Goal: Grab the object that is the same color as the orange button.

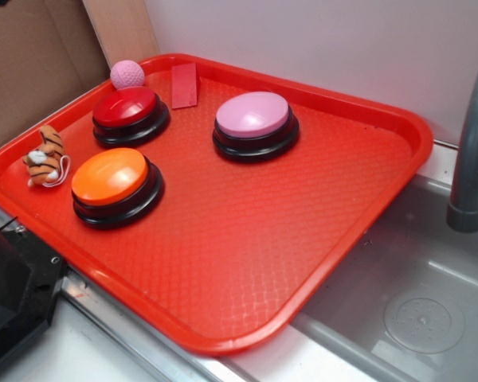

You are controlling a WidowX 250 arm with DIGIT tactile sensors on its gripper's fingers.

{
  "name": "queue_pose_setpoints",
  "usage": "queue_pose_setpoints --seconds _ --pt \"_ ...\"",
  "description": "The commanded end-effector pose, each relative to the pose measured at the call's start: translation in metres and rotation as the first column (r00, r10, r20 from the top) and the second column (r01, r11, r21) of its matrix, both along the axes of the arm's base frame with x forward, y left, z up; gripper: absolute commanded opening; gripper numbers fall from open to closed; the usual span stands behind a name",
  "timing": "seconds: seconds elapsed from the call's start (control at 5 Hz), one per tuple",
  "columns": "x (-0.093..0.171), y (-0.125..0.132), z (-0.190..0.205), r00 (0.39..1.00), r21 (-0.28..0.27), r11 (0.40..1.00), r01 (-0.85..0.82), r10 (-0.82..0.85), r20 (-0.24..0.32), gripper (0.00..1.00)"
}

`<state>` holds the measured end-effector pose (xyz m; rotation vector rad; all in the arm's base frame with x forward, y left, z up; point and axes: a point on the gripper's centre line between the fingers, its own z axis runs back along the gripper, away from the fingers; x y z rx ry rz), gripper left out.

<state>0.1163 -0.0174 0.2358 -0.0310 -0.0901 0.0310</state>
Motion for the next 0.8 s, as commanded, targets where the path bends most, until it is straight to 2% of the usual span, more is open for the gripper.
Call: queue_pose_setpoints --seconds 0.0,0.2,0.6 --pt "0.000 0.000 0.000 1.000 0.000 1.000 0.000 0.000 0.000 1.00" --pt "0.004 0.013 -0.001 0.977 -0.063 0.978 -0.200 0.203 0.061 1.00" --pt "0.014 0.058 -0.046 0.823 -0.077 0.830 -0.552 0.558 0.110 1.00"
